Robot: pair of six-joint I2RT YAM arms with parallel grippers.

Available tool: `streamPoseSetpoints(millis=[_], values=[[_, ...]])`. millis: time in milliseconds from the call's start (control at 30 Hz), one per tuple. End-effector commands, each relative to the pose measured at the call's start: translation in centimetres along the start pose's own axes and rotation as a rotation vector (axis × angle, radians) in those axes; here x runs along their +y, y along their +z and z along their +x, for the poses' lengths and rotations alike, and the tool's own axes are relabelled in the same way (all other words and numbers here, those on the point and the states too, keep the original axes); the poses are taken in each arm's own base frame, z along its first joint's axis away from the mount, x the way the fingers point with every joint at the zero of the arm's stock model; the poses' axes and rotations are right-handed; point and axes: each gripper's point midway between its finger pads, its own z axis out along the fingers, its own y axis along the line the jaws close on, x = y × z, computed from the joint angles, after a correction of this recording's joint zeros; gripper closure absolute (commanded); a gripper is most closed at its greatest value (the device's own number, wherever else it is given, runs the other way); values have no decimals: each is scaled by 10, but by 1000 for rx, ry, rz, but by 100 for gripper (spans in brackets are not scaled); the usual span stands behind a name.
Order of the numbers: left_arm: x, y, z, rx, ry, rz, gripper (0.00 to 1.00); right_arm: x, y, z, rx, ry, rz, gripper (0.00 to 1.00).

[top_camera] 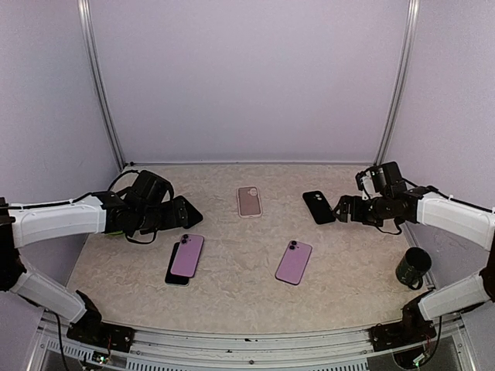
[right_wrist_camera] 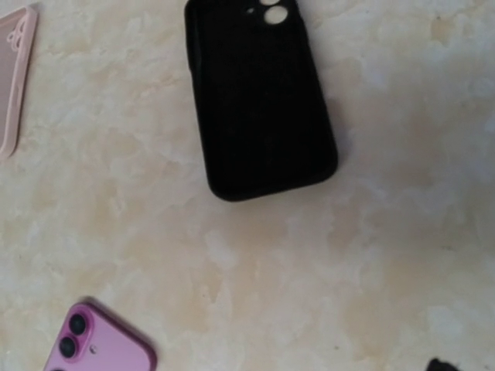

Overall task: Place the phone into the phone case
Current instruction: Pick up the phone from the top right corner of the phone case.

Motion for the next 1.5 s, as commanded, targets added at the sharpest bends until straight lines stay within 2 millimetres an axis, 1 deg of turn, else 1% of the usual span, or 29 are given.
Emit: streamPoseSetpoints(millis=[0, 200, 400, 533, 600, 733, 967, 1267, 1333, 1467], values=[[14, 8, 11, 4, -30, -62, 3, 9, 11, 11, 21, -22, -2, 0], [21, 17, 25, 30, -40, -84, 2, 25, 20, 26, 69, -47, -16, 1], [28, 24, 37, 37, -51, -94, 2, 41, 20, 36, 78, -64, -43, 1], [31, 28, 44, 49, -53, -103, 1, 47, 22, 45, 87, -68, -48, 1], [34, 31, 48, 54, -53, -108, 1, 47, 23, 47, 86, -74, -31, 1], [36, 32, 52, 56, -57, -109, 1, 55, 27, 53, 98, -94, -28, 2], [43, 35, 55, 42, -77, -118, 1, 75, 35, 63, 131, -121, -65, 3], [49, 44, 60, 36, -110, -103, 1, 85, 38, 69, 150, -148, -85, 4], [47, 45, 64, 44, -110, -81, 1, 86, 38, 71, 153, -152, -91, 4], [40, 45, 65, 41, -106, -40, 1, 87, 41, 72, 157, -153, -92, 4]])
